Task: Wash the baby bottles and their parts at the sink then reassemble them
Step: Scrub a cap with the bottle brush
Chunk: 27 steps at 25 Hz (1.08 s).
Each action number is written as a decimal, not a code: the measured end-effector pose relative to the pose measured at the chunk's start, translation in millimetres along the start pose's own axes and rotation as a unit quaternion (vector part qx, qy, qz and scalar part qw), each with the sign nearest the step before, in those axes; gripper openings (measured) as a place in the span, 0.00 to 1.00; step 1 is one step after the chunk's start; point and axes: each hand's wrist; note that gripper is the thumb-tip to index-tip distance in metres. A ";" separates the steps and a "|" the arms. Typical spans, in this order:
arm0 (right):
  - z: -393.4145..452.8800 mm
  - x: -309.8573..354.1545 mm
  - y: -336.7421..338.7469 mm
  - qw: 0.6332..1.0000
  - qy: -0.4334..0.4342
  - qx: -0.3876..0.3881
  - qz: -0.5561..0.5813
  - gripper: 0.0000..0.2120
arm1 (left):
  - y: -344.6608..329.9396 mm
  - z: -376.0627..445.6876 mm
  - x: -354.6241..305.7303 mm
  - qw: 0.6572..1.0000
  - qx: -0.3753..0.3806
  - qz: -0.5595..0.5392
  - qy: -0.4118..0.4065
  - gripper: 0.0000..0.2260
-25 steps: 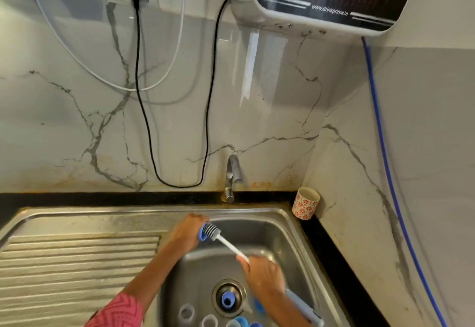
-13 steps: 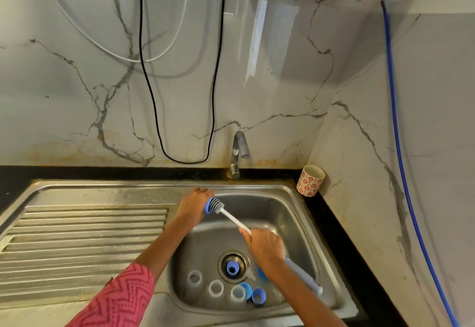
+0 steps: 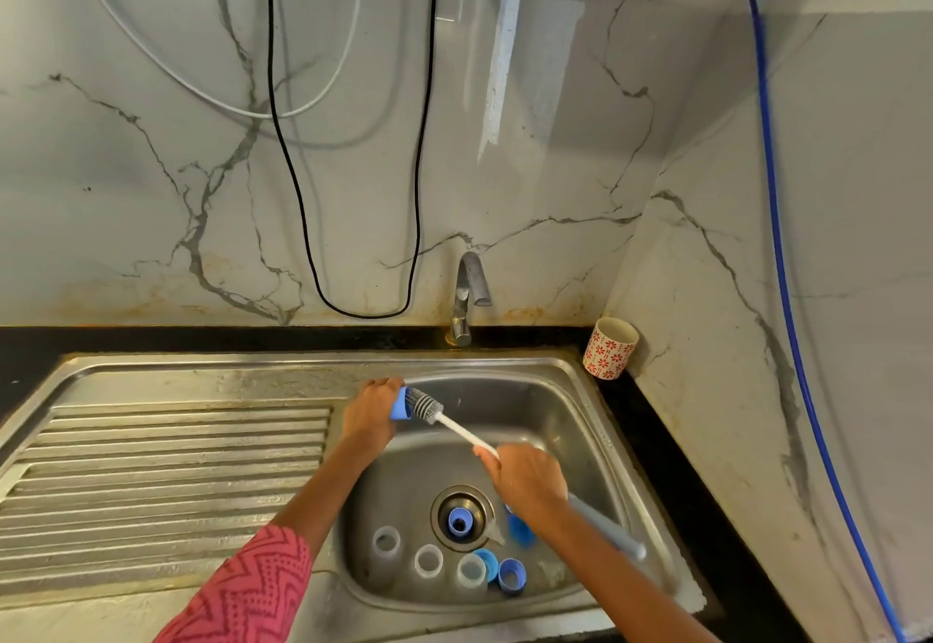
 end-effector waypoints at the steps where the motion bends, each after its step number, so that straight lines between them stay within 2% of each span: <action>1: -2.2 -3.0 -5.4 1.000 -0.006 0.009 0.014 0.28 | 1.2 0.8 4.2 1.000 0.002 -0.014 0.020 0.21; 5: -3.8 -15.1 1.8 1.000 0.009 -0.011 0.009 0.23 | 0.1 2.7 20.9 0.999 0.030 -0.018 0.035 0.18; 8: 6.4 -3.1 14.2 0.997 0.052 -0.019 -0.062 0.25 | -1.8 3.3 8.0 0.998 0.045 -0.008 -0.034 0.13; 11: 9.1 -7.8 16.0 0.997 0.035 -0.015 -0.072 0.28 | 2.5 6.9 -5.4 0.998 0.024 -0.014 -0.061 0.16; 14: -2.1 -19.4 13.0 0.995 0.017 -0.018 -0.096 0.27 | -1.6 0.3 -6.6 0.999 0.020 0.017 -0.026 0.19; 18: -10.7 -17.7 5.6 0.993 0.039 0.037 -0.107 0.28 | -26.6 -8.8 -15.9 0.995 0.085 -0.008 -0.055 0.14; 22: -13.5 -53.5 1.5 0.992 -0.048 0.059 -0.104 0.22 | -37.2 -19.8 -12.1 0.994 0.106 -0.009 -0.012 0.20; 25: -17.9 -81.9 1.1 0.991 -0.097 0.045 -0.085 0.25 | -49.6 -27.8 -16.9 0.983 0.169 -0.069 0.023 0.25; 27: -19.5 -90.3 1.9 0.989 -0.118 0.037 -0.080 0.28 | -58.3 -33.1 -36.7 0.976 0.199 -0.088 0.009 0.27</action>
Point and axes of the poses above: each hand's wrist, its own z-axis towards the middle knuckle, its own y-axis out of the back of the hand, x = y × z, and after that the axes turned 12 degrees about z, right-handed
